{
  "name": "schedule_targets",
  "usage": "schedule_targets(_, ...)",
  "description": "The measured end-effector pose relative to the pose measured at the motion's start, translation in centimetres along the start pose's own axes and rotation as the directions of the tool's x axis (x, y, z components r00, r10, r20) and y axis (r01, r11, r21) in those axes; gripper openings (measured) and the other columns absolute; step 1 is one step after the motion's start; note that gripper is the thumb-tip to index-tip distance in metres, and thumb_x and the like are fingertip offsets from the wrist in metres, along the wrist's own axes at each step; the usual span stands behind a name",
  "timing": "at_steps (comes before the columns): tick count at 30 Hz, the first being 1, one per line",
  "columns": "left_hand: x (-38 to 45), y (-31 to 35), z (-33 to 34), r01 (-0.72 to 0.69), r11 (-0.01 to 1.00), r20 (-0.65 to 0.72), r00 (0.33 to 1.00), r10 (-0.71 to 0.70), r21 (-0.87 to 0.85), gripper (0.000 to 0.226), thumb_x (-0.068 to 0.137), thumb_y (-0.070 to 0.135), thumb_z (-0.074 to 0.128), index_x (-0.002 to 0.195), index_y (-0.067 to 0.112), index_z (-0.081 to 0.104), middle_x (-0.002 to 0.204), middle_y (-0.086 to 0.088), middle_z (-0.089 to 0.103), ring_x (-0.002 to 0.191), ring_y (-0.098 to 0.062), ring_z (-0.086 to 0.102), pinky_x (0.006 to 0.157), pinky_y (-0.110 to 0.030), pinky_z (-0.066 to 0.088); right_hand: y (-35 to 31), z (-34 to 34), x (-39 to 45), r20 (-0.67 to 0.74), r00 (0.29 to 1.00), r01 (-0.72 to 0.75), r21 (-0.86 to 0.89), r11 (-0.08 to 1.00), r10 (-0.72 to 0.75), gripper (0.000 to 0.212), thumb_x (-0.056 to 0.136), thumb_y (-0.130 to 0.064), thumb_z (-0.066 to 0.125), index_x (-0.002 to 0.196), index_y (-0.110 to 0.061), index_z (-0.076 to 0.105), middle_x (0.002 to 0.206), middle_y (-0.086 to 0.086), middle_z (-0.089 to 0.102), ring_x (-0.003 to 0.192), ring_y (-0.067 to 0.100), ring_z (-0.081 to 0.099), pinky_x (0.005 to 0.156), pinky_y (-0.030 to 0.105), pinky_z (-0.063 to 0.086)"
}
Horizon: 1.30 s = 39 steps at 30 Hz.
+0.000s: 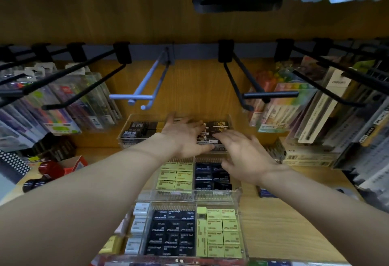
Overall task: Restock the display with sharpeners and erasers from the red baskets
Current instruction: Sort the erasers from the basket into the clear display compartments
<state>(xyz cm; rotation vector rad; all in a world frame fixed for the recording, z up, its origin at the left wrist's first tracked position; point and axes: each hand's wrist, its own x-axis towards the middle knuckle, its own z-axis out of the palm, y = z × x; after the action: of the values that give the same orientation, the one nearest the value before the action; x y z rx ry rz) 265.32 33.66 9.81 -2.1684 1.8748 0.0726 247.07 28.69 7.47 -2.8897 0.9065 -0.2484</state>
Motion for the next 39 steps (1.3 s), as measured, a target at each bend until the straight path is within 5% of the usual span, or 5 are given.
schedule_targets(8,-2.5,-2.2,1.5,-0.164,0.960,-0.257,0.961,0.104,-0.228,0.054,0.088,0.069,0.046,0.127,0.034,0.058,0.148,0.014,0.045,0.143,-0.019,0.027,0.117,-0.049,0.016,-0.3,-0.2,0.2,0.056,0.998,-0.039,0.030,0.999,0.038,0.069,0.087,-0.026,0.064,0.148,-0.021,0.031,0.152,-0.001,0.036,0.144,0.015,0.025,0.110,0.049,0.036)
schedule_targets(21,-3.1,-1.6,-0.1,-0.097,0.992,-0.112,0.990,0.088,-0.075,0.057,0.092,0.063,0.044,0.140,0.034,0.048,0.152,0.010,0.041,0.141,-0.023,0.030,0.116,-0.050,0.015,-1.6,-1.1,0.8,0.079,0.991,-0.105,-0.024,0.994,0.107,0.056,0.088,-0.029,0.061,0.140,-0.019,0.043,0.144,0.002,0.047,0.134,0.021,0.041,0.105,0.045,0.042)
schedule_targets(28,-11.6,2.8,2.1,-0.255,0.906,-0.419,0.902,0.098,-0.337,0.033,0.093,0.023,0.056,0.125,0.019,0.063,0.125,0.000,0.060,0.120,-0.020,0.050,0.105,-0.040,0.039,-4.5,-1.4,-7.6,-0.252,0.964,-0.036,0.192,0.981,0.085,0.032,0.086,-0.019,0.060,0.117,-0.024,0.065,0.120,-0.005,0.062,0.115,0.017,0.053,0.098,0.038,0.041)
schedule_targets(32,-19.2,6.3,4.7,-0.257,0.881,-0.170,0.964,0.205,-0.397,0.024,0.091,0.024,0.058,0.113,0.020,0.068,0.104,0.000,0.069,0.096,-0.020,0.062,0.082,-0.038,0.052,-7.0,0.2,-15.1,0.090,0.985,-0.168,0.297,0.940,0.148,0.017,0.081,-0.014,0.064,0.093,-0.020,0.075,0.093,0.000,0.074,0.089,0.020,0.068,0.083,0.030,0.053)
schedule_targets(39,-27.5,10.9,17.1,-0.059,0.874,0.404,0.870,0.282,-0.482,0.022,0.094,0.024,0.057,0.112,0.021,0.069,0.111,0.002,0.070,0.103,-0.020,0.063,0.081,-0.028,0.048,-7.7,9.7,-26.6,0.659,0.709,-0.435,0.126,0.892,0.253,0.025,0.087,-0.008,0.054,0.099,-0.015,0.076,0.107,0.004,0.074,0.102,0.020,0.067,0.073,0.013,0.043)
